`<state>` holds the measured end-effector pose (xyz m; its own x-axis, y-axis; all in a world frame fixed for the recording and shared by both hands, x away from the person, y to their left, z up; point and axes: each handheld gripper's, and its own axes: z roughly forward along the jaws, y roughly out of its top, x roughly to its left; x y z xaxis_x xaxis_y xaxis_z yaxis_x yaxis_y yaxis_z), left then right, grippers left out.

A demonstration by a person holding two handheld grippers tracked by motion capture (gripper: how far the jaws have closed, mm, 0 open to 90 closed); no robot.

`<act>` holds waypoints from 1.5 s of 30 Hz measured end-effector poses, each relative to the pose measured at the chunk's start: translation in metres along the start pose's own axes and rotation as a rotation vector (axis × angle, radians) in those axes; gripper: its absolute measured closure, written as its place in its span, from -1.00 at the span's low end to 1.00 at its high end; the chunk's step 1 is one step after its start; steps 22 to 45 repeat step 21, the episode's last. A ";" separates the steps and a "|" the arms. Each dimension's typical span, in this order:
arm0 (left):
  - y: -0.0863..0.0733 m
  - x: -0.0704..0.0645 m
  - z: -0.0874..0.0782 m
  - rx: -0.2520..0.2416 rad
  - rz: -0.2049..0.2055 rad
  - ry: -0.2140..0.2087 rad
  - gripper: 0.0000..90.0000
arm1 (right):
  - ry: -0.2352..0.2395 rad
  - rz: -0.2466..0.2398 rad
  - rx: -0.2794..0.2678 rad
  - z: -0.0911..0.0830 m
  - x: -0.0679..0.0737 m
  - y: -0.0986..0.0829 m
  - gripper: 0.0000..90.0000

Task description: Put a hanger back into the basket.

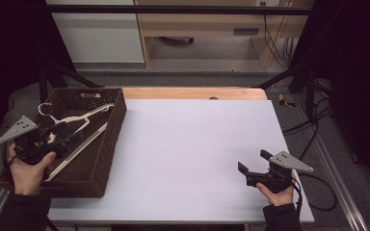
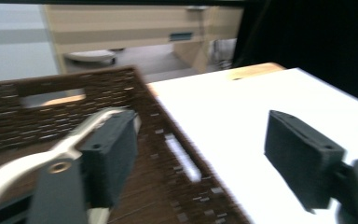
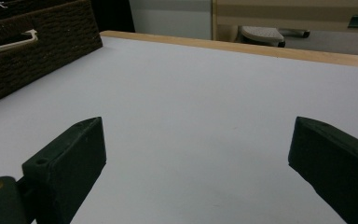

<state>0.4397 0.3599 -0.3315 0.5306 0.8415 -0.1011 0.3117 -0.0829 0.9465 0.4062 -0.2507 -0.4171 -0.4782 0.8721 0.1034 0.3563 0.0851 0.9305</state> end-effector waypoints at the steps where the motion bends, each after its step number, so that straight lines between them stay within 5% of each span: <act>1: -0.002 -0.006 0.003 -0.006 0.002 -0.018 -0.53 | 0.001 0.002 0.002 0.000 0.000 0.000 -0.90; 6: -0.015 -0.035 0.013 -0.013 0.039 -0.084 -0.73 | 0.015 -0.007 -0.016 -0.003 0.001 0.002 -0.91; 10: -0.026 -0.058 0.022 -0.001 0.097 -0.090 -0.89 | 0.026 -0.020 -0.029 -0.005 0.001 0.003 -0.91; 17: -0.045 -0.074 0.030 0.009 0.086 -0.112 -0.93 | 0.028 -0.022 -0.034 -0.007 0.002 0.003 -0.91; 45: -0.048 -0.078 0.031 0.001 0.107 -0.119 -0.92 | 0.031 -0.024 -0.035 -0.007 0.002 0.004 -0.91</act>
